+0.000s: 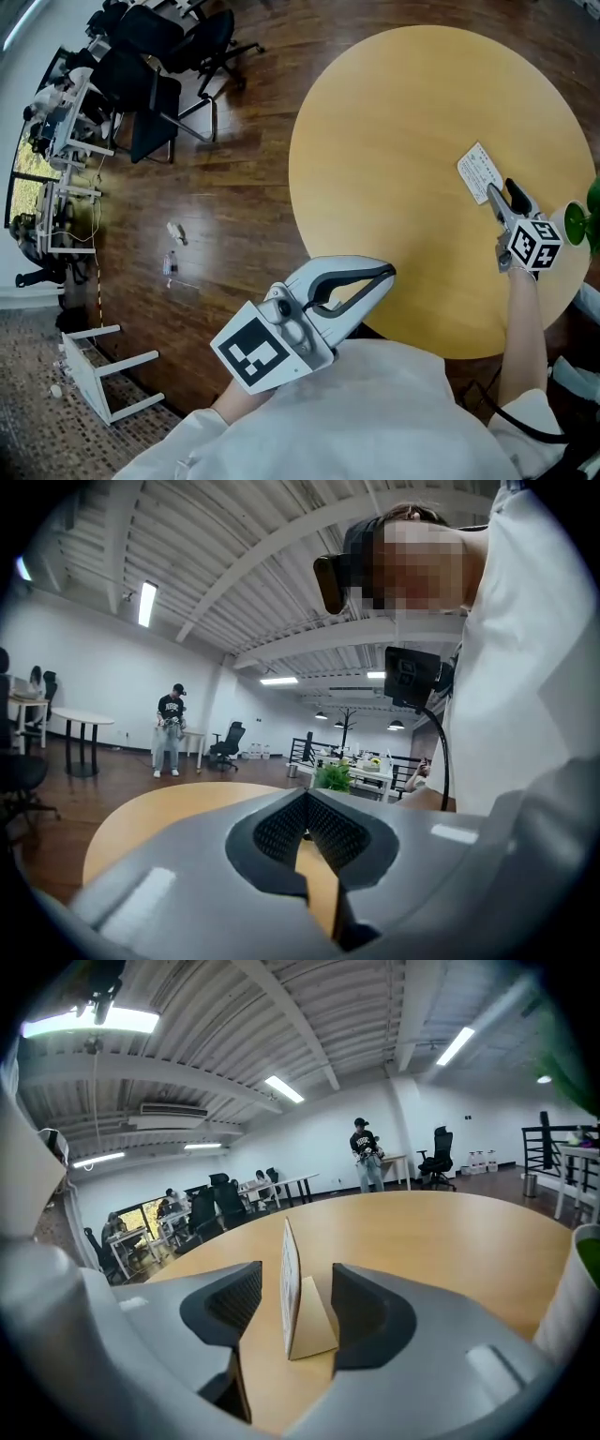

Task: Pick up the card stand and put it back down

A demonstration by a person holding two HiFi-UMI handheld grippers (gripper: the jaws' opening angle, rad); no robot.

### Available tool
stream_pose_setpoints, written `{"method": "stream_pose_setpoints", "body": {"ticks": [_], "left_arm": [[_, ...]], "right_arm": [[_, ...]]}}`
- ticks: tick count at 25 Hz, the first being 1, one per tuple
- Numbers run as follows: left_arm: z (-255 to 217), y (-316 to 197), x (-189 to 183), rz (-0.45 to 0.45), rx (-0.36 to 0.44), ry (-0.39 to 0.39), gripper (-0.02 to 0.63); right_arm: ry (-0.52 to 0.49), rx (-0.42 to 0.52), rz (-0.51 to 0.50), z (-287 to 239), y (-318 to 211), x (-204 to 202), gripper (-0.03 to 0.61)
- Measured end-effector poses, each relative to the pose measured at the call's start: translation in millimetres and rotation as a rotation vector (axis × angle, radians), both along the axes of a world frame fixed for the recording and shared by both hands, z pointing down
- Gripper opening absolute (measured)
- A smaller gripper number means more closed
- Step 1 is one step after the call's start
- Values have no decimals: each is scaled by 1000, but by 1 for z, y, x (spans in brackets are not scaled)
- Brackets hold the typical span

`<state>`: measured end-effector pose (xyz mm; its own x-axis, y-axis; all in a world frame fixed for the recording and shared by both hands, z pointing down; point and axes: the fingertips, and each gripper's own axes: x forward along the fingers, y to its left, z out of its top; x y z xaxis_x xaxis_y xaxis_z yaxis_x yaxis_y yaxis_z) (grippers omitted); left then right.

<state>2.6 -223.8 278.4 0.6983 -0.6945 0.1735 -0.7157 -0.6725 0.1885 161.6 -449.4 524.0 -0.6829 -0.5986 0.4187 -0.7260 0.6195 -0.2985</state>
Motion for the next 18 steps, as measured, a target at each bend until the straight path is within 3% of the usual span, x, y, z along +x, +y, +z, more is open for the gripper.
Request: {"method": "stream_pose_setpoints", "body": {"ticks": [2, 6, 7, 9, 14, 18], "left_arm": [[5, -4, -4, -16, -21, 1, 2], [17, -8, -13, -41, -30, -3, 2], [17, -7, -12, -39, -29, -5, 2], [17, -4, -9, -30, -30, -11, 2], [14, 5, -8, -17, -17, -11, 2], [14, 22, -11, 10, 10, -6, 2]], "right_arm": [[2, 4, -28, 2, -4, -6, 198], [33, -20, -77, 25, -7, -25, 170], [38, -31, -79, 29, -7, -28, 146], [39, -44, -85, 33, -4, -30, 33], [15, -40, -88, 19, 16, -30, 21], [-74, 15, -88, -26, 55, -30, 20]]}}
